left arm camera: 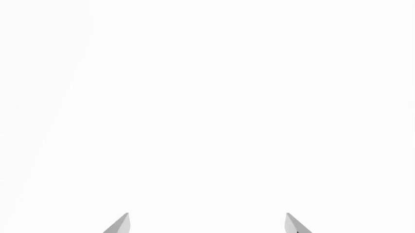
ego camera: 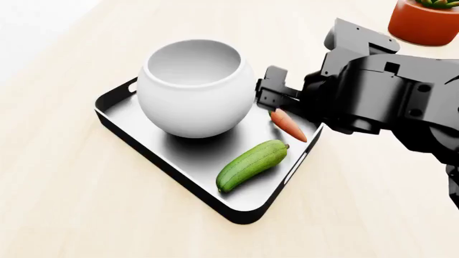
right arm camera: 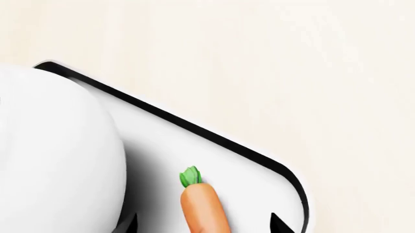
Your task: Place the two vegetables and bowl onto the tray for setting up a vegetable dip station.
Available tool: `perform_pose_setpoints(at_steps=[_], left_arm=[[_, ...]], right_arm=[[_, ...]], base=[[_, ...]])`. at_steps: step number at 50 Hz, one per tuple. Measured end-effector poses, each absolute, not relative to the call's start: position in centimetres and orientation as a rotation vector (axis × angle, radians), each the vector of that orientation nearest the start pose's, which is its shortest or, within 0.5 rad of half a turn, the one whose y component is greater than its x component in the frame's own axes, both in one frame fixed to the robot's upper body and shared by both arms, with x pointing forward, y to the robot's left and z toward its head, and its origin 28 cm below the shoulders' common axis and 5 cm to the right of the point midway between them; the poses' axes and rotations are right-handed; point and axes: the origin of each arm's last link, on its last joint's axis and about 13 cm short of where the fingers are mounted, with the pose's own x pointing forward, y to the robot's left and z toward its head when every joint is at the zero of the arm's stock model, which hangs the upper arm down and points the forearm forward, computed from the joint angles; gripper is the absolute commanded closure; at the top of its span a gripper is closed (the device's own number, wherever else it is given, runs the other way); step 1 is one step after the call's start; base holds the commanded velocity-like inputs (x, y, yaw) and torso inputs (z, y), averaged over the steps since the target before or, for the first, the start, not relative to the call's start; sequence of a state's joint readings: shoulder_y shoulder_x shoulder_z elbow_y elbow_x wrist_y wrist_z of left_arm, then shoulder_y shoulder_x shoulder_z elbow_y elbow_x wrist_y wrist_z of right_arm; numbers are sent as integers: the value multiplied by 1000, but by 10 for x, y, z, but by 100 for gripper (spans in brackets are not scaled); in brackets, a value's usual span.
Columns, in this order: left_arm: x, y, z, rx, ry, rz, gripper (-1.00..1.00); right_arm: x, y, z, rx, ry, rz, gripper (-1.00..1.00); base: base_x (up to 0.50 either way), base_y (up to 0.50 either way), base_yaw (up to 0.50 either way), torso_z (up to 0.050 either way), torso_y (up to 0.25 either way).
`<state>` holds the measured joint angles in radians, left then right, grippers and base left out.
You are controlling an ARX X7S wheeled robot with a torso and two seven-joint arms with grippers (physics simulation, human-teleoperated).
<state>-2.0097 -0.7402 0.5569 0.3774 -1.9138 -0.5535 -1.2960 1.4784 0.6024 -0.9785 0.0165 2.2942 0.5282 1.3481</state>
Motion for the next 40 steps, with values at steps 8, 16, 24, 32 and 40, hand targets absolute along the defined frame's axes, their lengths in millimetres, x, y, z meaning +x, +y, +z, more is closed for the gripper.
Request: perform_pose_setpoints(at_steps=[8, 16, 24, 32, 40], left_arm=[[136, 212, 478, -308, -641, -118, -100], [136, 212, 478, -309, -642, -118, -100], [136, 212, 478, -311, -644, -117, -100], [135, 212, 479, -316, -649, -116, -100], [132, 213, 481, -320, -658, -117, -100]], right_arm=[[281, -72, 337, 304, 596, -19, -100], [276, -76, 352, 293, 540, -41, -100], [270, -80, 367, 274, 480, -59, -100], [262, -81, 385, 239, 401, -59, -100], [251, -82, 405, 184, 298, -44, -100]], base=[[0, 0, 0, 0, 0], [0, 0, 0, 0, 0], [0, 0, 0, 0, 0], [0, 0, 0, 0, 0], [0, 0, 0, 0, 0]])
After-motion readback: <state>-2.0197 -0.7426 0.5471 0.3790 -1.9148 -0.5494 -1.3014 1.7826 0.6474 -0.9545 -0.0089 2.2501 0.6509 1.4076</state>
